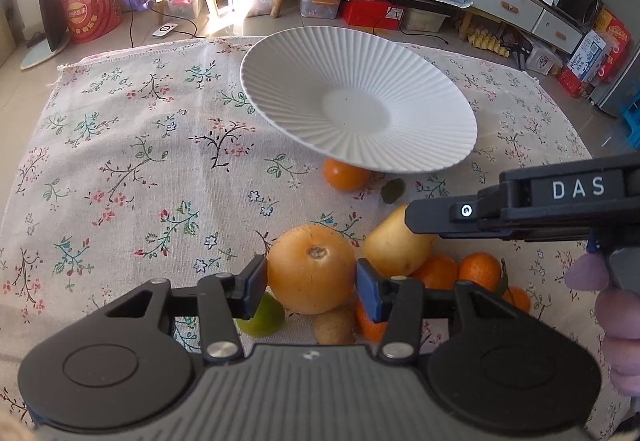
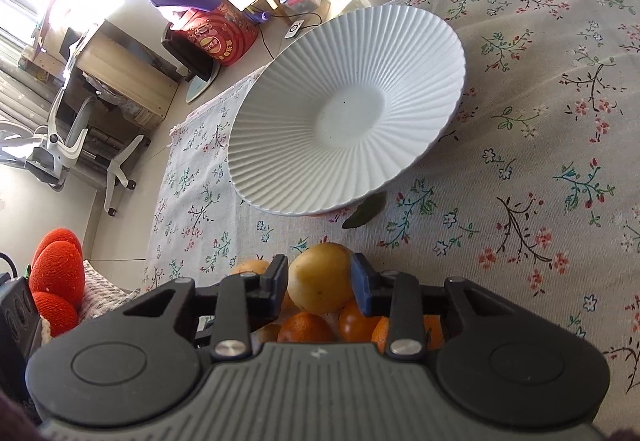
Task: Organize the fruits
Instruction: 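Close the left gripper on one yellow fruit while the right gripper grasps the other, then carry both yellow fruits up over the white bowl with both tools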
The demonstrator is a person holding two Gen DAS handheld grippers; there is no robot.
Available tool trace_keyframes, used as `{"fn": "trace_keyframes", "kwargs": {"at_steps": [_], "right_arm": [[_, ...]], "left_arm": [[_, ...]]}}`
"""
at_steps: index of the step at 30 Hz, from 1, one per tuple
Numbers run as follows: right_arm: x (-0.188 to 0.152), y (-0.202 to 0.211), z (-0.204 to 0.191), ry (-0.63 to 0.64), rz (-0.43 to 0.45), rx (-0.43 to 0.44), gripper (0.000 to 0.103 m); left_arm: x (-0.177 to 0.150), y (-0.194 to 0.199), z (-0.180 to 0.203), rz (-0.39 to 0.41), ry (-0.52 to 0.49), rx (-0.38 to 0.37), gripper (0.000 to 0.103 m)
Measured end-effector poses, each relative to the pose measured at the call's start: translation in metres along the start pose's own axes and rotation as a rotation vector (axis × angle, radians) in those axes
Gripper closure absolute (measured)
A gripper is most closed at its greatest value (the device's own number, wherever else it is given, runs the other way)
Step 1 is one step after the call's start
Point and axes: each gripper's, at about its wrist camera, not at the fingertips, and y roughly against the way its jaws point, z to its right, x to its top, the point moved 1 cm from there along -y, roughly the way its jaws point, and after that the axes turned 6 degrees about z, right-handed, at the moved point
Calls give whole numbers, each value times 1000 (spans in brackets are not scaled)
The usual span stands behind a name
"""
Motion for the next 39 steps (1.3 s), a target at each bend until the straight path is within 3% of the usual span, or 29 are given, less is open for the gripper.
{"fn": "trace_keyframes", "kwargs": {"at_steps": [2,3,10,13,19,28,39], "right_arm": [[0,-5,3,-42,-10,15,50],[0,-8,3,-51,-11,10,49],[-4,-25,-2,-38,-32,-22,49],[-7,-28,-6,9,-37,-48,57],[-8,-20,-14,66,-12,-55,58],[3,8,-7,41,17,-20,58],[31,36,12,-33,148,7,58]], "left_arm": [[-1,-1,3,3,-12,7,83],[0,-1,4,5,-21,11,83],[-1,-1,4,8,-36,10,83],[-1,0,5,7,-37,8,83],[0,4,4,13,-22,6,84],[9,20,-1,65,20,-11,84],[35,34,7,174,64,-27,85]]}}
